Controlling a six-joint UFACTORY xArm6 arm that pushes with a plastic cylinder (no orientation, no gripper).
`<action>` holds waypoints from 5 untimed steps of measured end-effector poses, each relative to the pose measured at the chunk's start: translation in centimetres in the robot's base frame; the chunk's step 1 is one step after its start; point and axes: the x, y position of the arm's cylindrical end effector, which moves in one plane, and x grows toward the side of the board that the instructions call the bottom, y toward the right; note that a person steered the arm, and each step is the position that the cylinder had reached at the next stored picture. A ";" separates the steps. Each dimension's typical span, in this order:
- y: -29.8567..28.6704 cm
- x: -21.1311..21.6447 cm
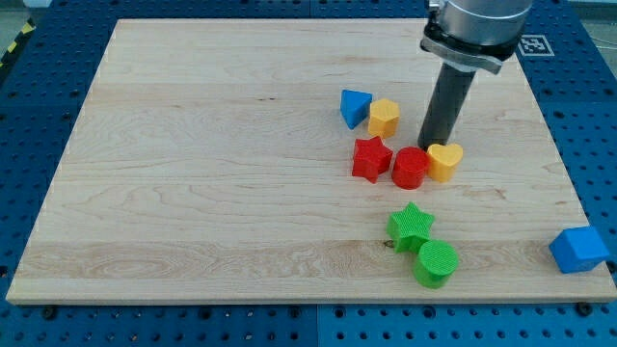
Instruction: Move the red circle to the top right of the green star
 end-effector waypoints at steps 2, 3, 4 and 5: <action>-3.7 -0.1; -5.3 -0.7; -7.3 -3.0; -9.4 -4.5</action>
